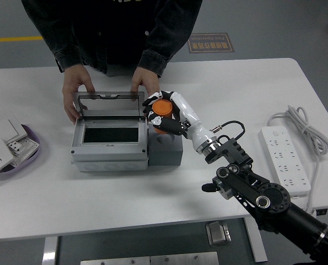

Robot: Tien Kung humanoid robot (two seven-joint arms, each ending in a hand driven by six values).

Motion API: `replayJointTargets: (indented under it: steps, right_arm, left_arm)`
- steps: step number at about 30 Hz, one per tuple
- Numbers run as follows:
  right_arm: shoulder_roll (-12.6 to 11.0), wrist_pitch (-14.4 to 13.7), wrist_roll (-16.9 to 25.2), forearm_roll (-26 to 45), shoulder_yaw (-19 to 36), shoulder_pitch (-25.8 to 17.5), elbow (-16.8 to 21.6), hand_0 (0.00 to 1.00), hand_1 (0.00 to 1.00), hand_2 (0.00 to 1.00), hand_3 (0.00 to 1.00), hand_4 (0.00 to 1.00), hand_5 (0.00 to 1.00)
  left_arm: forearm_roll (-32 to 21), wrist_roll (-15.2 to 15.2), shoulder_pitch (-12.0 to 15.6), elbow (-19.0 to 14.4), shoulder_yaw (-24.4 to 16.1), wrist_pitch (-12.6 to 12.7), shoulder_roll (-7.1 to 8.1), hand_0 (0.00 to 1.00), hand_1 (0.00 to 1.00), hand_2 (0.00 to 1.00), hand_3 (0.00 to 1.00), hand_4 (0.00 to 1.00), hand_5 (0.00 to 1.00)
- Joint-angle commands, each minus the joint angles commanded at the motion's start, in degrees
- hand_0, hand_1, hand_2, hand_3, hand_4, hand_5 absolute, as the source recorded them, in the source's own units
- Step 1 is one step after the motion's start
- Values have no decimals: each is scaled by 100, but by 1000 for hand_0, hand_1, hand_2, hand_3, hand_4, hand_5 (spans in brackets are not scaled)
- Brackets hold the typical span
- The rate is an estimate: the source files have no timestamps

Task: Pick up the cylinder from the cube,place it in the box,flap close box

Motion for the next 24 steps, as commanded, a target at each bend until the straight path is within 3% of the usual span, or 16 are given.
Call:
replayJointTargets:
  steps: [4, 6, 16, 24]
  right_arm:
    - [57, 42, -291, -431, -299, 87, 412, 388, 411, 336, 290, 2, 2]
    - [97, 76, -471, -685, -403, 158, 464, 342, 389, 332, 281, 2, 2]
    - [291, 375, -1632, -2386, -702, 678, 328, 288, 363, 325, 277, 2, 2]
    - [290, 707, -2387, -3411, -990, 1170, 188, 233, 336, 320, 276, 2, 2]
  left_arm:
    - [10, 2, -6, -1, -9, -1, -2, 624, 625, 587, 639, 688, 208]
    - [15, 5, -8, -2, -12, -3, -3, 624, 625, 586, 640, 688, 209]
    - [35, 26, -7, -9, -34, -4, 7, 623, 625, 586, 640, 688, 208]
    - [104, 34, -15, -11, -81, -12, 33, 624, 625, 586, 639, 687, 208]
